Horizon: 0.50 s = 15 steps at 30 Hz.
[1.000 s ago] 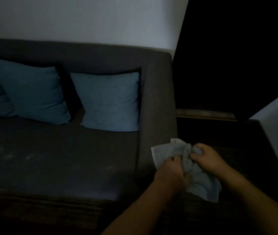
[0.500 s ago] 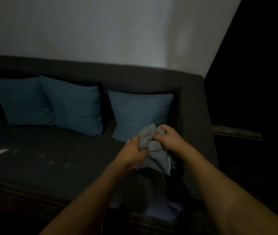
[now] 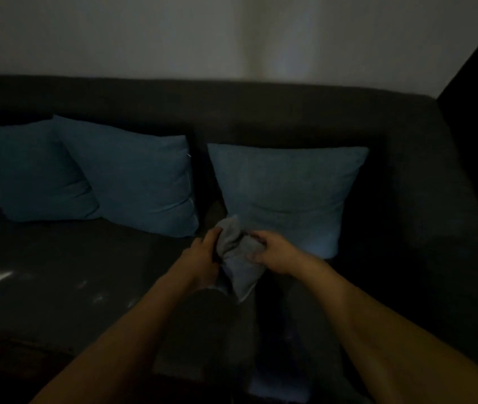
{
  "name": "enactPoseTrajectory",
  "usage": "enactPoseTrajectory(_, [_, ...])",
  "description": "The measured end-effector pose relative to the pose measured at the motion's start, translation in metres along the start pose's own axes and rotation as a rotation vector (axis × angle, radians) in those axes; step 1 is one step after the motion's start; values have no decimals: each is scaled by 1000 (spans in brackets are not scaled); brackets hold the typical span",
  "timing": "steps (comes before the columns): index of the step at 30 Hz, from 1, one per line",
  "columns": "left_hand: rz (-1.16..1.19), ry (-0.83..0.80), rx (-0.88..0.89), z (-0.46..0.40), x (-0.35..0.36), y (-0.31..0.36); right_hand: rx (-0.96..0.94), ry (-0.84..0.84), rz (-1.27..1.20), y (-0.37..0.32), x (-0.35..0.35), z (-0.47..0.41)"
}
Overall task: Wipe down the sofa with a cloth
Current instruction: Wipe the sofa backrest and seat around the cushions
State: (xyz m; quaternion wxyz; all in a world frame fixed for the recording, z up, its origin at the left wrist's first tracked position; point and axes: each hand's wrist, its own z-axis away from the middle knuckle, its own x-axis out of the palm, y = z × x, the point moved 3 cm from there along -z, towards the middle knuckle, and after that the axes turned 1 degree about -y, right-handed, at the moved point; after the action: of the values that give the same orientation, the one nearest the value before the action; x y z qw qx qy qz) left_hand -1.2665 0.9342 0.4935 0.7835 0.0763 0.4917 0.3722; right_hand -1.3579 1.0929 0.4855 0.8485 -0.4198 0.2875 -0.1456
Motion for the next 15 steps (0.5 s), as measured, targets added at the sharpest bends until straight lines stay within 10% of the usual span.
enactPoseTrajectory(10, [-182,-189,51,-208,172,-105,50,11,715,159,35,-176])
enactPoseTrajectory(15, [-399,-265,52,-228,263,-146,222,-302,948,259,87,-194])
